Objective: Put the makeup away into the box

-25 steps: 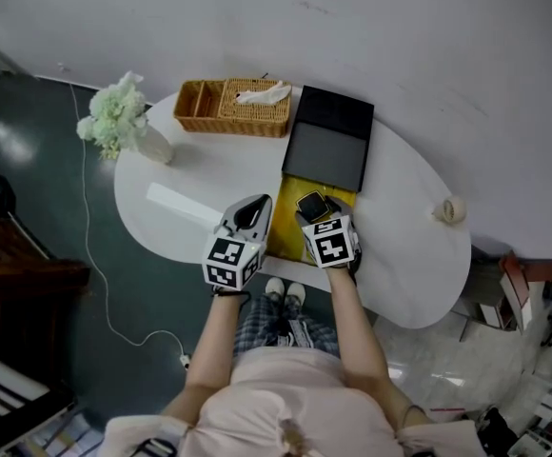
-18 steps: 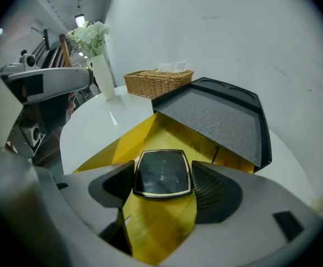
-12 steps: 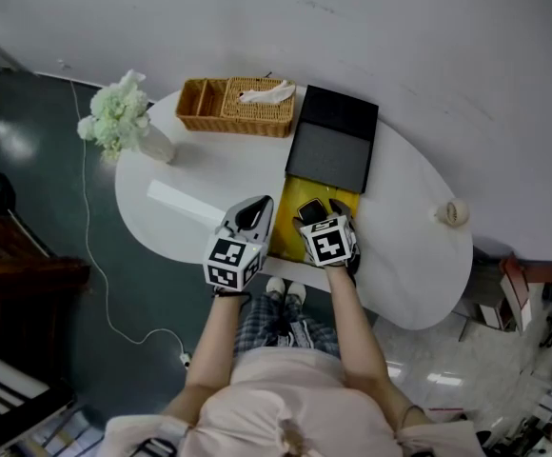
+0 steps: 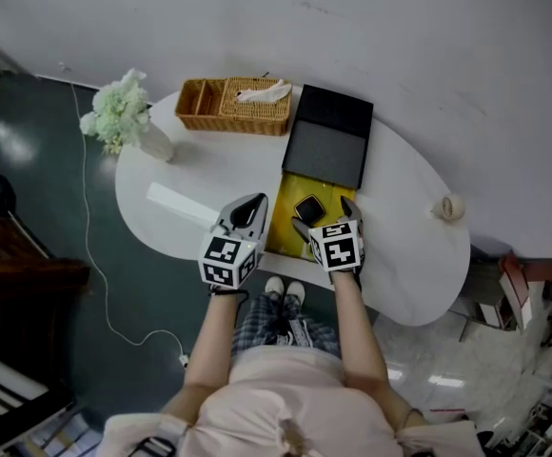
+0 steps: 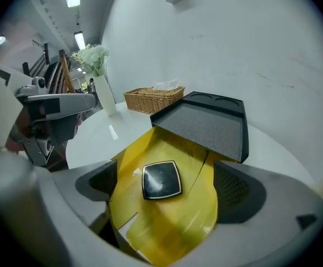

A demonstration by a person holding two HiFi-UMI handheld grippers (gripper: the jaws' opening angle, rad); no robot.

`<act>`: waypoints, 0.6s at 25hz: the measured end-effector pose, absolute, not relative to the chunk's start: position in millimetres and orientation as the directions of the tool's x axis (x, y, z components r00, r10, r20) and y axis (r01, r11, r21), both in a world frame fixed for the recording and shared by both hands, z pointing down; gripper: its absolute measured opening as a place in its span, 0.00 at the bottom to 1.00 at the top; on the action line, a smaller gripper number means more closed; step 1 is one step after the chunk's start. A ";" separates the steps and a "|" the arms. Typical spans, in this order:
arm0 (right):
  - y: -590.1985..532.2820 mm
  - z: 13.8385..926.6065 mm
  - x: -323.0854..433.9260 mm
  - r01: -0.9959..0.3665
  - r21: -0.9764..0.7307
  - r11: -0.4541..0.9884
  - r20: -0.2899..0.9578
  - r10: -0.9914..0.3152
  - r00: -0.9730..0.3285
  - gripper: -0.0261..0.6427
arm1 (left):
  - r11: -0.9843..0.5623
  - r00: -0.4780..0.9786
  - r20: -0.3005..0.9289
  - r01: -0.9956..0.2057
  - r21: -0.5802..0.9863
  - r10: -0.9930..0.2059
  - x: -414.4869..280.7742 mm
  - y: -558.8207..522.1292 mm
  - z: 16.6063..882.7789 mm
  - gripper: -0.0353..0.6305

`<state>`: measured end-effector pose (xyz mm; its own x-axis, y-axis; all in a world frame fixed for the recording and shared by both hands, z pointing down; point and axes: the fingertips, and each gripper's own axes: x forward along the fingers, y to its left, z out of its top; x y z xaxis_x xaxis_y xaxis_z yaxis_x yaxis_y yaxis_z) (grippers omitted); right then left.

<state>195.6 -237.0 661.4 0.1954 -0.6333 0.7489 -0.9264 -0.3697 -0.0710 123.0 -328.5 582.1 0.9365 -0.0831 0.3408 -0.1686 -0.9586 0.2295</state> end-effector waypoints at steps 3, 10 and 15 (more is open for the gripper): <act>-232.1 644.6 200.0 -0.923 -0.073 -0.377 0.710 -0.669 0.217 0.83 | -0.960 0.939 0.333 -0.170 0.222 -0.089 121.3 -324.4 577.5 0.09; -189.4 590.5 234.4 -0.866 -0.110 -0.488 0.546 -0.757 0.358 0.81 | -0.963 0.943 0.311 -0.181 0.198 -0.114 114.1 -318.0 561.8 0.09; -151.0 557.4 251.4 -0.837 -0.110 -0.536 0.435 -0.783 0.444 0.65 | -0.968 0.952 0.279 -0.180 0.177 -0.126 114.4 -312.6 543.9 0.09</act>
<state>251.4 -151.0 557.4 0.4443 -0.7832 0.4351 -0.8371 -0.5359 -0.1100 114.4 -312.6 543.9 0.9520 -0.1258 0.2791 -0.1797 -0.9677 0.1766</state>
